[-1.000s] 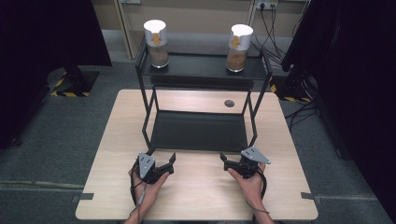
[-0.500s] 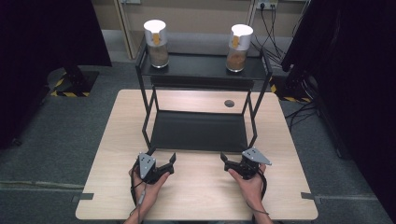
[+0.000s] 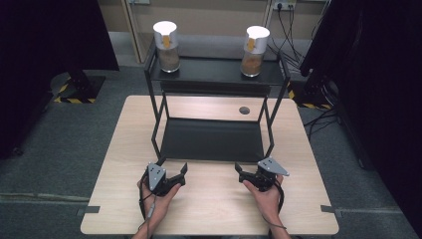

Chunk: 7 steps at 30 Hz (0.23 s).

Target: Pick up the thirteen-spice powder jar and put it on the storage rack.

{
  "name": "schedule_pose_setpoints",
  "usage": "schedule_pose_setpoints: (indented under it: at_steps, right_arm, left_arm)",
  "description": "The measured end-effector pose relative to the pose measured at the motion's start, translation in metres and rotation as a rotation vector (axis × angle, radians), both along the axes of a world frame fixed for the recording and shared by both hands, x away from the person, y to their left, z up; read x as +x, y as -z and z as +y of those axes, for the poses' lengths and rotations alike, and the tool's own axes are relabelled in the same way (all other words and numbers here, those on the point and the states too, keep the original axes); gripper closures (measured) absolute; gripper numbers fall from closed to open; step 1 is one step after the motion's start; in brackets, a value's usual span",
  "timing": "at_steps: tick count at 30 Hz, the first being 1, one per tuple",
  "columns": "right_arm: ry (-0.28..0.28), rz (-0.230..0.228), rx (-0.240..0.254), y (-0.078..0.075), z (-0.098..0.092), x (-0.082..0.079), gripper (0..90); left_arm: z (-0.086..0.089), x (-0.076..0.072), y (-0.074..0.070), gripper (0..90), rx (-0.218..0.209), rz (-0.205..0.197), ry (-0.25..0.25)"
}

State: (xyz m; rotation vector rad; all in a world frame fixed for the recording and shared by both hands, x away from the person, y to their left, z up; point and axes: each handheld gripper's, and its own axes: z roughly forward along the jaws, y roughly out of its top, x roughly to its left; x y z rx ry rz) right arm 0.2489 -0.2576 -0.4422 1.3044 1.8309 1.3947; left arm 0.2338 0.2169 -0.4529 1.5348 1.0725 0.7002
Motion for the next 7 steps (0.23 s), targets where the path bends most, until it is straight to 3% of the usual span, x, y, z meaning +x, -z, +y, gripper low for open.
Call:
schedule_pose_setpoints:
  at_steps: [7]
  right_arm:
    - [-0.001, 0.000, 0.001, 0.0001, -0.0003, 0.0001, 6.8]
  left_arm:
    - [0.0002, 0.0005, -0.0004, 12.2, 0.001, 0.003, 0.001]
